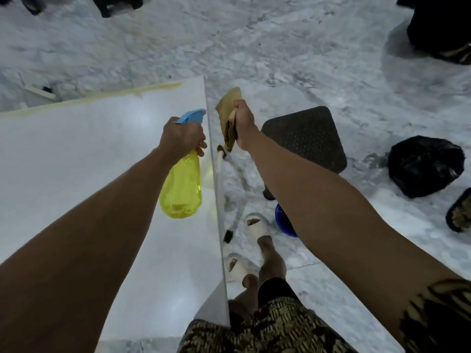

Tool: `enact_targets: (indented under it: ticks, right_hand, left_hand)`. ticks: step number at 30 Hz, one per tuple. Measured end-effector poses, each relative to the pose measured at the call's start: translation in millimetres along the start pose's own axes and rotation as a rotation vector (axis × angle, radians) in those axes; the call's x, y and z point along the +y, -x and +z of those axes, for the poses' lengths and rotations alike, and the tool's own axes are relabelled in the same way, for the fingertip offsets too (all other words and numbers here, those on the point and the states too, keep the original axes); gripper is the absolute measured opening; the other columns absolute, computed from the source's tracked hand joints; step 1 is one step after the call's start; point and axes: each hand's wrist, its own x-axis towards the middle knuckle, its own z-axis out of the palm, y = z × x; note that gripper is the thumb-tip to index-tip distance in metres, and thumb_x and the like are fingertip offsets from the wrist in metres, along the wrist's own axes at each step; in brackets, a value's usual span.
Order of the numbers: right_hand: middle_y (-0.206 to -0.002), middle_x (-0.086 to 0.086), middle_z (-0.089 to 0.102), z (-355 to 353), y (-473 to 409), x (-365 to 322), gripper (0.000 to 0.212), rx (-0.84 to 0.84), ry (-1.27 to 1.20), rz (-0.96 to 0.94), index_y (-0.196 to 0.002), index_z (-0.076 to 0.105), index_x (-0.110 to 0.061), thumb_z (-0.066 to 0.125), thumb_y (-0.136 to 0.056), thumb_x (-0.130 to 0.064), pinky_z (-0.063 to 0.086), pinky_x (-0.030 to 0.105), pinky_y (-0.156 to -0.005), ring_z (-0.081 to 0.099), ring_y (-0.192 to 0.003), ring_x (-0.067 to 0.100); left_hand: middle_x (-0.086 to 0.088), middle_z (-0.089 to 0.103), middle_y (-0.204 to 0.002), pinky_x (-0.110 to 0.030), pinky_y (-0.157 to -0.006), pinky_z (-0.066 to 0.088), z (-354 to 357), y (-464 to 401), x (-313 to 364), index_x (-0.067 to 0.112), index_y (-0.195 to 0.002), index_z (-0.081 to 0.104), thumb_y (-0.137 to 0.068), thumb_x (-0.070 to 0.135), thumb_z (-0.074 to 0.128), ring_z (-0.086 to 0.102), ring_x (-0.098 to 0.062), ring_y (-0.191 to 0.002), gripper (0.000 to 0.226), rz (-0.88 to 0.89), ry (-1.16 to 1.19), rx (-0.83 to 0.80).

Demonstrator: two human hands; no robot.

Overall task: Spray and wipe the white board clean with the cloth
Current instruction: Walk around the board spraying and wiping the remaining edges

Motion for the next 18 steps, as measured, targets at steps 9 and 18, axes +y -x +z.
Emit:
enact_targets:
  ticks: [9,18]
  right_hand:
    - [-0.156,0.01,0.034,89,-98,0,0.061,0.129,1.05,-0.601,-0.152,0.027,-0.012,0.028,-0.1,-0.045,0.023,0.051,-0.117,0.028,-0.144,0.031]
    - [-0.162,0.019,0.017,103,-120,34,0.066,0.176,1.439,-0.802,-0.155,0.02,-0.003,0.008,-0.097,-0.033,0.007,0.048,-0.123,0.009,-0.151,0.037]
  left_hand:
    - [-0.014,0.06,-0.076,-0.026,-0.041,0.051,-16,-73,40,0.021,-0.122,0.069,-0.09,-0.003,0.049,0.066,-0.019,-0.055,0.045,0.02,0.031,0.113]
    - [-0.015,0.059,-0.078,-0.027,-0.04,0.05,-39,-109,55,0.024,-0.119,0.07,-0.091,-0.009,0.048,0.066,-0.02,-0.055,0.049,0.0,-0.029,0.15]
